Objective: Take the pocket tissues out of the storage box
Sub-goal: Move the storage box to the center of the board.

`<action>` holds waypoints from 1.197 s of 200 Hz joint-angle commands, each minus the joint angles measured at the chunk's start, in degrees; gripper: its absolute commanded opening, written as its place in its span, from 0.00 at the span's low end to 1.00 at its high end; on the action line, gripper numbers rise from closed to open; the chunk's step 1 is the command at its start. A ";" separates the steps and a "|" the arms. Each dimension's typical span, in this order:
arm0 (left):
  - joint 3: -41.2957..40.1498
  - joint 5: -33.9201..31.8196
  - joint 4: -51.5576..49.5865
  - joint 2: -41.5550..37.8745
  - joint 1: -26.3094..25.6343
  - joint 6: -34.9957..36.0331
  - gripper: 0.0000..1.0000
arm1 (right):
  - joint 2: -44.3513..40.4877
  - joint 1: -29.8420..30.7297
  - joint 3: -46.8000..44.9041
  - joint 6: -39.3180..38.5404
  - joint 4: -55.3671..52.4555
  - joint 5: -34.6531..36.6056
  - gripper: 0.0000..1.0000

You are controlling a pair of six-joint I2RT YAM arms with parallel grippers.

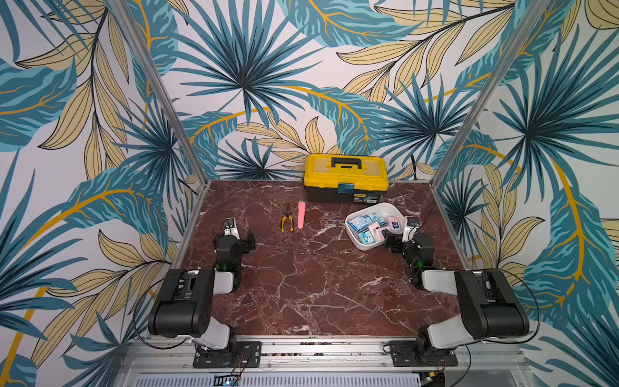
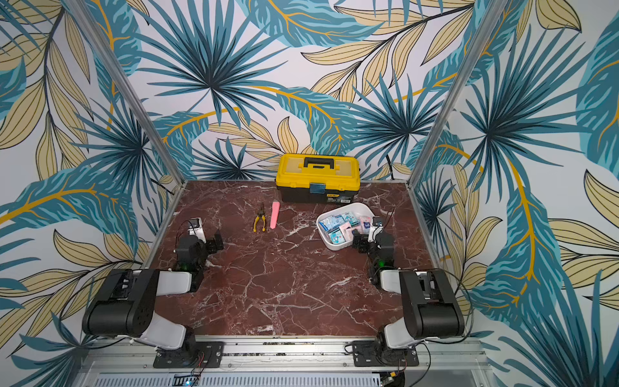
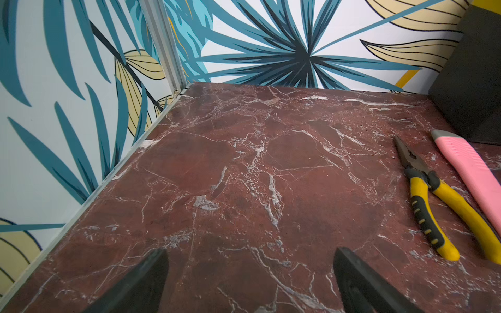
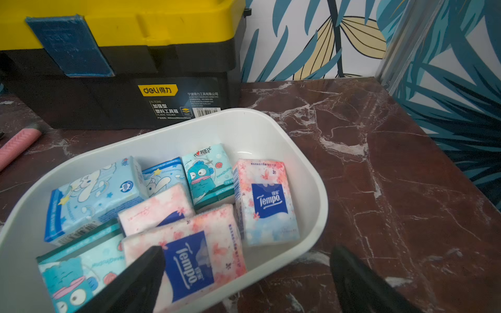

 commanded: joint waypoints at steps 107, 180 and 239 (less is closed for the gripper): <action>0.72 -0.08 1.55 -0.75 -0.16 -0.26 1.00 | -0.49 -0.10 -0.28 0.25 1.45 -0.07 0.99; 4.04 -0.98 -21.49 -24.99 -0.20 -5.68 1.00 | -18.31 -0.10 12.34 3.34 -33.20 3.40 0.99; 13.32 5.89 -43.34 -31.71 -0.19 -27.38 1.00 | -16.93 -0.83 29.29 4.08 -63.77 1.07 0.99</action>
